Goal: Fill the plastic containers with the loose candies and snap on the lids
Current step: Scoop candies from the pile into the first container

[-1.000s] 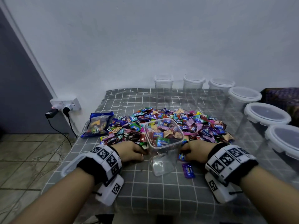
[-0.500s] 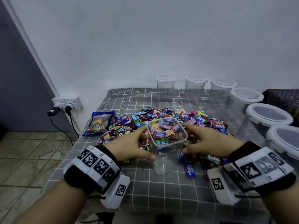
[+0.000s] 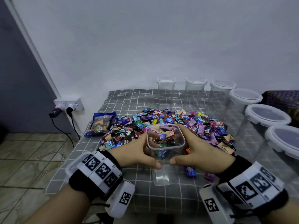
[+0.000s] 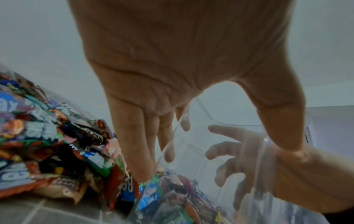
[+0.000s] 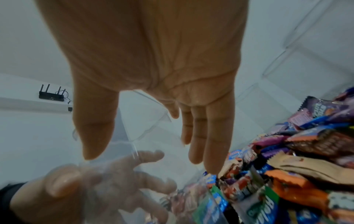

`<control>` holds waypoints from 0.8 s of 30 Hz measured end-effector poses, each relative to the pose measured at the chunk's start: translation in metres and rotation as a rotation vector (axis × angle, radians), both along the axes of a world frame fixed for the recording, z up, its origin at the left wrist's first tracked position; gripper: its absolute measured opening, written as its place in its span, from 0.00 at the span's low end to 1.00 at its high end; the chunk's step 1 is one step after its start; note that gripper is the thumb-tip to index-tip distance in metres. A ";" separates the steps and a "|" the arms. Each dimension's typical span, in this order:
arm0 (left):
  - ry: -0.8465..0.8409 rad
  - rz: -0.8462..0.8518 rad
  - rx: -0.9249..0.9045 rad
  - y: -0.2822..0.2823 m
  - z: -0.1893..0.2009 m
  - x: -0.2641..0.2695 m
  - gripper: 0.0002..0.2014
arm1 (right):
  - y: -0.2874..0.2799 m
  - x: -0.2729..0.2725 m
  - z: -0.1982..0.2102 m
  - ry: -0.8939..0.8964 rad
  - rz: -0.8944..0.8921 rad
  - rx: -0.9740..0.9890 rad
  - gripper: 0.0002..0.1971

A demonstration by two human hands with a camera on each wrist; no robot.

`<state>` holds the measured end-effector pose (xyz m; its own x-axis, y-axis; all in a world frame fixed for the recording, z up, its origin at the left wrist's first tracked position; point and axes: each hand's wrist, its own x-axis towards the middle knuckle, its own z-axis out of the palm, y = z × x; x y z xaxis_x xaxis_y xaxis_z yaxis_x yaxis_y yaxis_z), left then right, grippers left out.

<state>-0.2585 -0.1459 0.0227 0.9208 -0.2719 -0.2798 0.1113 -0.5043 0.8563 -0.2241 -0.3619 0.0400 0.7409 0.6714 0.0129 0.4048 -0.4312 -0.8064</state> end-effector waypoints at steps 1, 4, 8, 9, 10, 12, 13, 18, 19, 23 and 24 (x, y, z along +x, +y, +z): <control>0.008 -0.007 0.009 0.000 0.001 0.000 0.45 | 0.000 -0.001 -0.003 -0.013 -0.004 0.014 0.43; 0.009 -0.046 0.126 -0.001 0.009 -0.004 0.52 | -0.004 -0.004 -0.009 -0.075 0.011 -0.111 0.48; -0.025 -0.082 0.337 0.011 0.013 -0.011 0.52 | -0.024 -0.001 -0.016 -0.105 -0.022 -0.339 0.49; -0.047 -0.065 0.375 0.016 0.013 -0.012 0.49 | -0.029 0.000 -0.018 -0.097 -0.091 -0.358 0.47; -0.069 -0.030 0.417 0.020 0.013 -0.011 0.46 | -0.033 0.003 -0.020 -0.082 -0.185 -0.360 0.46; -0.111 0.081 0.500 0.030 0.012 -0.008 0.41 | -0.039 0.011 -0.025 -0.027 -0.383 -0.305 0.46; -0.124 0.147 0.536 0.034 0.010 -0.004 0.40 | -0.039 0.017 -0.028 0.007 -0.458 -0.278 0.44; -0.074 0.309 0.636 0.046 0.000 0.025 0.42 | -0.034 0.049 -0.038 0.057 -0.601 -0.357 0.43; -0.047 0.319 0.660 0.048 -0.003 0.032 0.43 | -0.031 0.054 -0.038 0.060 -0.606 -0.374 0.43; 0.047 0.309 0.753 0.049 -0.011 0.058 0.49 | -0.015 0.076 -0.039 0.118 -0.575 -0.494 0.46; 0.069 0.292 0.771 0.048 -0.012 0.063 0.50 | -0.012 0.081 -0.039 0.134 -0.558 -0.529 0.48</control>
